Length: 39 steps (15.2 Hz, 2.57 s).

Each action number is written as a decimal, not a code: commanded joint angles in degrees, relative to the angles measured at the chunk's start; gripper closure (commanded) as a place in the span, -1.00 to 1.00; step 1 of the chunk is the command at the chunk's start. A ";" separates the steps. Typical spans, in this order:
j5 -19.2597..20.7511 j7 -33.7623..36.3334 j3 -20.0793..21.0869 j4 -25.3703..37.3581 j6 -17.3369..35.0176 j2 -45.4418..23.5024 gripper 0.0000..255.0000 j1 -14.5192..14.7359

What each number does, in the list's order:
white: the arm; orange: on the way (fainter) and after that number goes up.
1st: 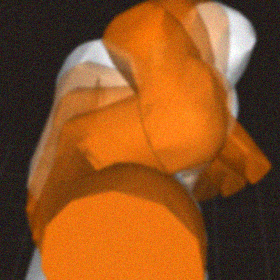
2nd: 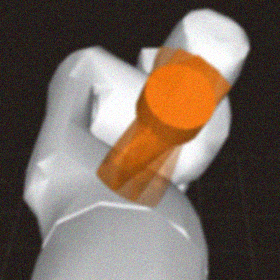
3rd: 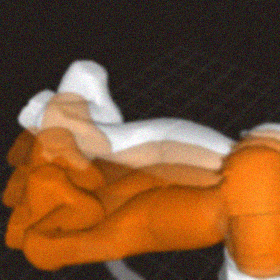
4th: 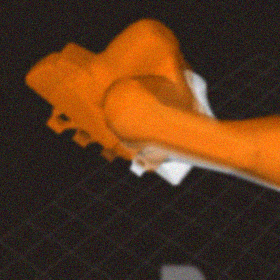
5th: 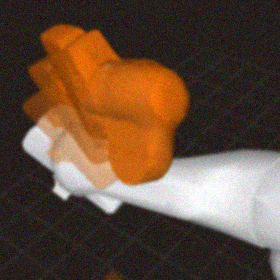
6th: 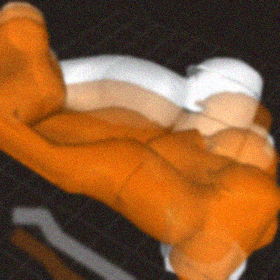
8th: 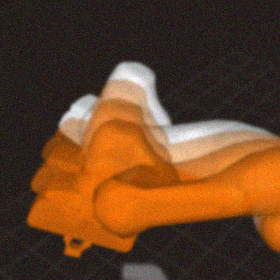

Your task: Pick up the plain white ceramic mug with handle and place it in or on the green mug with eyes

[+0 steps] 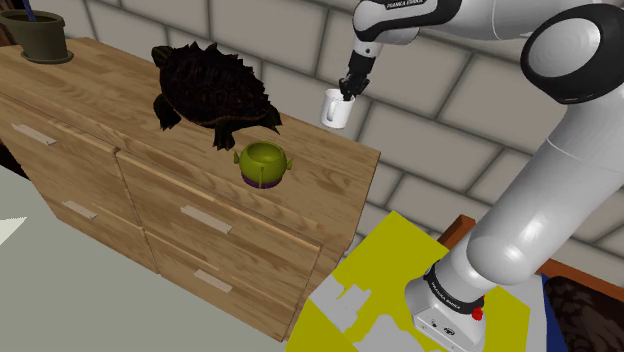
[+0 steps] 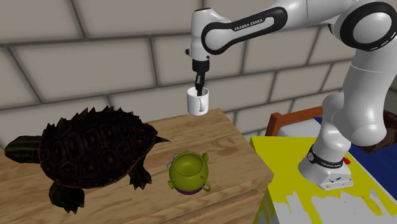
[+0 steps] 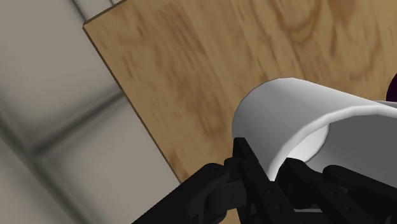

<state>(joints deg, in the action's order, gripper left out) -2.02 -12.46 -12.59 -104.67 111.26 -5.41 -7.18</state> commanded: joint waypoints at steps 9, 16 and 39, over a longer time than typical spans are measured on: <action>0.67 2.93 1.15 3.52 -5.53 2.11 1.00 1.46; 1.56 12.52 5.68 0.80 -5.79 5.24 1.00 6.31; 2.23 31.76 15.17 -0.75 -1.60 2.67 1.00 15.88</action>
<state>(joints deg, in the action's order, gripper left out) 0.20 19.30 2.59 -104.71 108.81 -2.66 8.70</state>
